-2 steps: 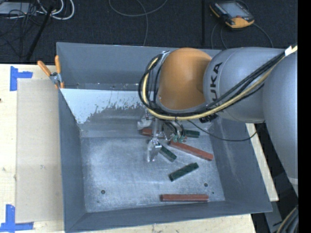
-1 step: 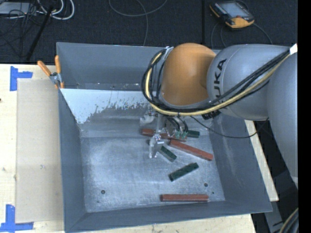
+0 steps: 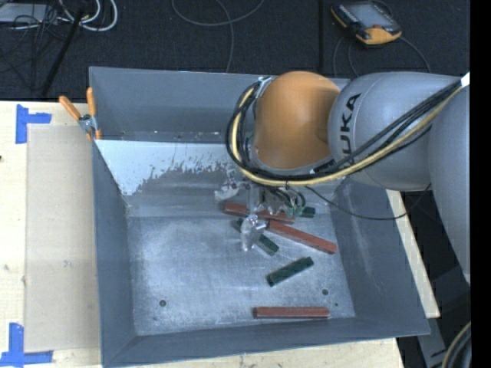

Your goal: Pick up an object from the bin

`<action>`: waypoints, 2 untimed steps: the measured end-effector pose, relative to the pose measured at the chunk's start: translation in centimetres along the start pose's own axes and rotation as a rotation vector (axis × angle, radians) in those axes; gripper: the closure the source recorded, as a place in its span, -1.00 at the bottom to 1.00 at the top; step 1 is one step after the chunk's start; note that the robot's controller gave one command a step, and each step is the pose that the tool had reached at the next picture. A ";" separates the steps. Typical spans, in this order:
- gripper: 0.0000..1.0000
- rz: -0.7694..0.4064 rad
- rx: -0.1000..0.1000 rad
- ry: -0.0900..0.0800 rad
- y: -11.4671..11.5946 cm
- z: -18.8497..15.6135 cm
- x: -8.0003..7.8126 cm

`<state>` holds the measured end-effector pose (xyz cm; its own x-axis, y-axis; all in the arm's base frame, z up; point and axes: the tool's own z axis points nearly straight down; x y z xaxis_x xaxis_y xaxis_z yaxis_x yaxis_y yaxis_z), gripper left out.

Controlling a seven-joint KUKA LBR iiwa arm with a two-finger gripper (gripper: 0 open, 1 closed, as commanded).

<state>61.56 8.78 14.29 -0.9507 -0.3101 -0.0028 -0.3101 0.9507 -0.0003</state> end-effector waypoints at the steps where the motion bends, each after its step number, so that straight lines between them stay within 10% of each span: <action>1: -1.00 -0.076 -0.002 0.002 -4.8 1.8 1.9; 2: 1.00 0.098 0.004 0.001 -3.1 6.6 1.2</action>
Offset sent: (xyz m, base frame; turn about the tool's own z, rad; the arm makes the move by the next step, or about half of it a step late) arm -0.0051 -0.0306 -0.0729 0.0954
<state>61.39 5.51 7.64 -0.9764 -0.2159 -0.0021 -0.2159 0.9764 -0.0040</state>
